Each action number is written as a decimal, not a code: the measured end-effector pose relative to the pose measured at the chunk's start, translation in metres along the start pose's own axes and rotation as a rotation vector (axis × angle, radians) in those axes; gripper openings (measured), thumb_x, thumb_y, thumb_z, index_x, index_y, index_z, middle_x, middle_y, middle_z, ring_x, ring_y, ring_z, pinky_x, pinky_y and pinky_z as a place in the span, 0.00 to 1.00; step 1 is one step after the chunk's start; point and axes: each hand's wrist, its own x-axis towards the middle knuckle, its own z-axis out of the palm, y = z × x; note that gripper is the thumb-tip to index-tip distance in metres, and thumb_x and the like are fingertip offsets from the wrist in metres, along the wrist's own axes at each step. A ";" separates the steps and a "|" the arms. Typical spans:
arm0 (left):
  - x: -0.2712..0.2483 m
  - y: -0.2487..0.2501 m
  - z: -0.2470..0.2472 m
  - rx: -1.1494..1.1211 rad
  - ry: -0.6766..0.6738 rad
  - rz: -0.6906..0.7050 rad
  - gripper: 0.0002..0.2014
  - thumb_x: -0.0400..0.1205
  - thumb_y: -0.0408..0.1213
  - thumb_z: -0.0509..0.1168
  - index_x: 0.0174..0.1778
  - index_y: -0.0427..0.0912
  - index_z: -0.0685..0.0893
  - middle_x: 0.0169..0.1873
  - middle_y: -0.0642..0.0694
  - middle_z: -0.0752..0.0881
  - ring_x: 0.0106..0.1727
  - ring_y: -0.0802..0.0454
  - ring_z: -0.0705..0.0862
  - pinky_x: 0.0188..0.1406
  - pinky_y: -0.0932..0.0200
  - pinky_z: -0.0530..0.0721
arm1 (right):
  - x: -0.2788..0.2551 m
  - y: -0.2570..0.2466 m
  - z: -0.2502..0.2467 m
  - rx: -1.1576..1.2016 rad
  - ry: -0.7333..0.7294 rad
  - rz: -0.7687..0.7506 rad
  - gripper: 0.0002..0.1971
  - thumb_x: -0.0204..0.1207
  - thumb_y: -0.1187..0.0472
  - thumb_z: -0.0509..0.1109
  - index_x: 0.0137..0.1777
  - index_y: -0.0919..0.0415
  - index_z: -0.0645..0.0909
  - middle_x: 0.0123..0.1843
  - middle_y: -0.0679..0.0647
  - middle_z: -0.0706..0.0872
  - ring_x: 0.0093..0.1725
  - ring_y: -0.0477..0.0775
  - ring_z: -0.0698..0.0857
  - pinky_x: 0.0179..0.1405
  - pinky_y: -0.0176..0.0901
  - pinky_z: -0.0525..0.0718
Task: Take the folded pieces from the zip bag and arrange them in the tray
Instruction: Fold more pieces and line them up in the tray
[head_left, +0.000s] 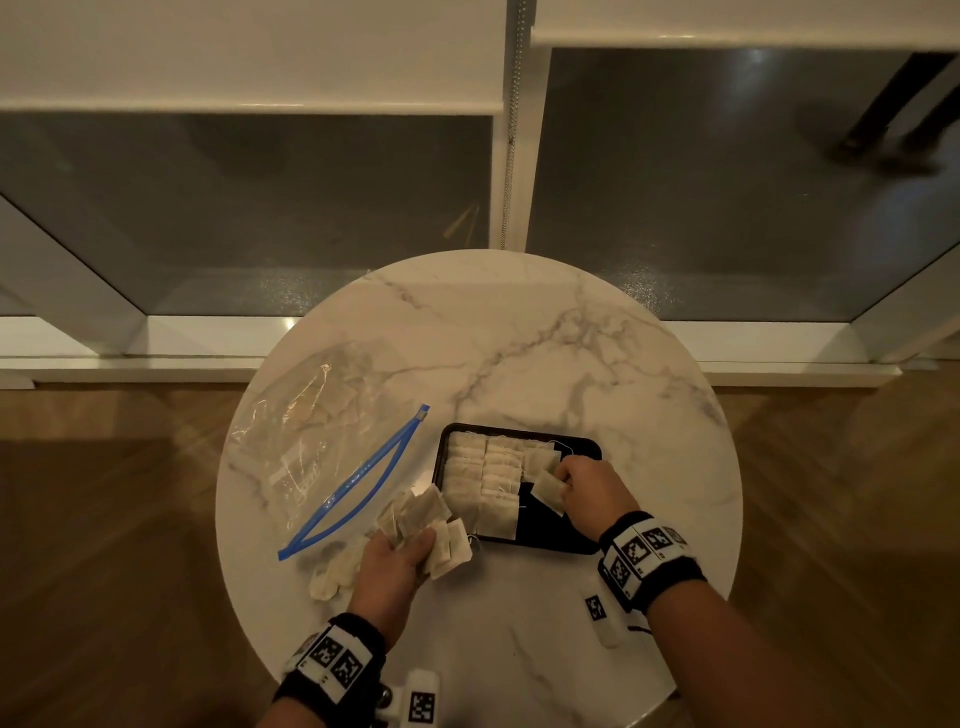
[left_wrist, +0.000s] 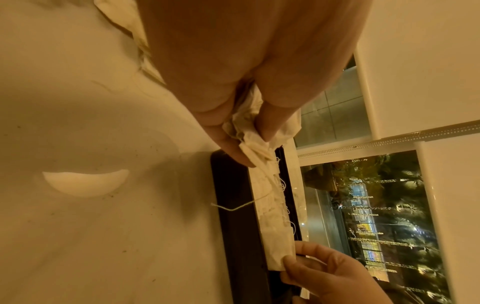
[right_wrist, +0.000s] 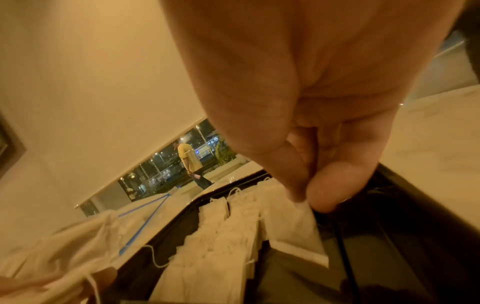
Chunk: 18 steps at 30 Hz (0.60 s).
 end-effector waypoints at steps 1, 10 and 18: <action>0.000 0.001 0.001 0.006 0.008 0.014 0.14 0.87 0.29 0.63 0.68 0.42 0.83 0.58 0.39 0.91 0.60 0.42 0.90 0.59 0.46 0.86 | 0.001 -0.001 0.000 -0.021 -0.006 -0.014 0.12 0.78 0.70 0.63 0.51 0.56 0.84 0.48 0.54 0.88 0.48 0.56 0.86 0.43 0.41 0.81; 0.001 0.002 -0.003 0.033 0.042 0.056 0.14 0.87 0.28 0.63 0.68 0.41 0.83 0.57 0.39 0.91 0.59 0.42 0.91 0.56 0.49 0.88 | 0.017 -0.004 0.011 -0.045 -0.069 -0.056 0.14 0.76 0.75 0.60 0.37 0.57 0.80 0.37 0.50 0.79 0.41 0.53 0.81 0.37 0.37 0.73; 0.001 0.004 -0.004 0.051 0.053 0.067 0.14 0.87 0.30 0.64 0.67 0.43 0.83 0.56 0.42 0.92 0.58 0.45 0.91 0.62 0.45 0.86 | 0.023 -0.011 0.015 -0.048 0.036 -0.055 0.13 0.72 0.75 0.59 0.43 0.56 0.76 0.44 0.55 0.82 0.42 0.55 0.81 0.38 0.39 0.74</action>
